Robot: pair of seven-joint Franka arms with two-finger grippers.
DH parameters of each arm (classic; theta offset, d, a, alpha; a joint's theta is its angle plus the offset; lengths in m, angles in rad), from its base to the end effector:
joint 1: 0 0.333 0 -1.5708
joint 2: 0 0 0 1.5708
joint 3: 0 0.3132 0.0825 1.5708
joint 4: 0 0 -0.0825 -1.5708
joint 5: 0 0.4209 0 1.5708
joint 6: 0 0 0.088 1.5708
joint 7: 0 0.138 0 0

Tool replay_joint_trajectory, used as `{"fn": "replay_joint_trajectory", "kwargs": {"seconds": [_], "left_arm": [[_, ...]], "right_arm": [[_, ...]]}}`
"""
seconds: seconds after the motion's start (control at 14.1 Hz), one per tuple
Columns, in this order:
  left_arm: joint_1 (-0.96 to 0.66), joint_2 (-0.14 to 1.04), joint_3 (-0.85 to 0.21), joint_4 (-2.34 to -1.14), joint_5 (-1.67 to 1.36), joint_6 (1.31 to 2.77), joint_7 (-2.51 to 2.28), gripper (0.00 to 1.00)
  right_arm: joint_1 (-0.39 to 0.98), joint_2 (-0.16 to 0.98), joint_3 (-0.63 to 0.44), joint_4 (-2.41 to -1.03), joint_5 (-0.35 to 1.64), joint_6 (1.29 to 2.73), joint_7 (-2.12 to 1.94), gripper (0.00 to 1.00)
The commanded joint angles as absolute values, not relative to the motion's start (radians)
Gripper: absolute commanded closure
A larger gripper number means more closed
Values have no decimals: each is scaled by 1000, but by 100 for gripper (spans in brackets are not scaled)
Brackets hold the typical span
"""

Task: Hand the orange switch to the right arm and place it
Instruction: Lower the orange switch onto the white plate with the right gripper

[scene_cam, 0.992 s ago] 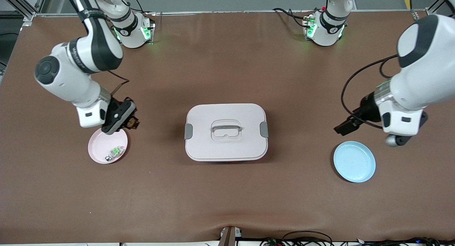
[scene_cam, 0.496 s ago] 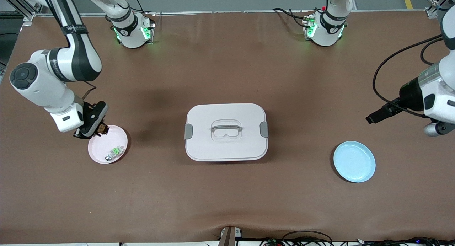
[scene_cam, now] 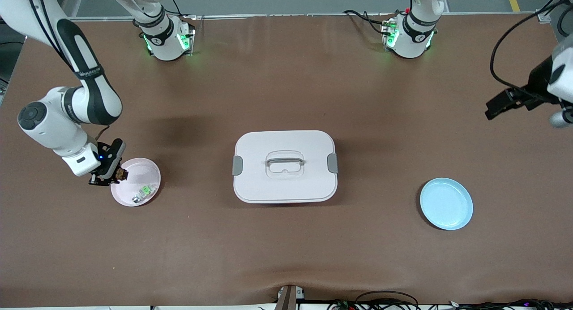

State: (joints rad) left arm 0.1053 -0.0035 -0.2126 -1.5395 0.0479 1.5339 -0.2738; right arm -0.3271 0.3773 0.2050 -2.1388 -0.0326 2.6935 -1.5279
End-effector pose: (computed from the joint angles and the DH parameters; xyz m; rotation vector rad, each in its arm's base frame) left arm 0.5842 -0.0563 0.6055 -3.0825 -0.2599 -0.0109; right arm 0.6133 -0.0722 0.1855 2.3071 1.9687 0.2553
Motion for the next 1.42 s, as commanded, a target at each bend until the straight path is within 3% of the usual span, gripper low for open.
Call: {"fn": "replay_joint_trajectory", "kwargs": {"seconds": [0.0, 0.71, 0.99, 1.35], "left_arm": [[26, -83, -138, -1611, 48, 1514, -192, 0], [31, -95, -115, -1618, 6, 1522, -149, 0], [26, -84, -120, -1614, 6, 1525, -147, 0], [31, -77, -118, -1606, 5, 1526, -147, 0]], "right_arm": [[-359, 420, 225, -2123, -52, 2726, -1548, 100], [-321, 505, 207, -2071, -55, 2634, -1462, 100], [-149, 506, 46, -2049, -107, 2605, -1384, 100], [-129, 514, 25, -2045, -107, 2608, -1381, 100]]}}
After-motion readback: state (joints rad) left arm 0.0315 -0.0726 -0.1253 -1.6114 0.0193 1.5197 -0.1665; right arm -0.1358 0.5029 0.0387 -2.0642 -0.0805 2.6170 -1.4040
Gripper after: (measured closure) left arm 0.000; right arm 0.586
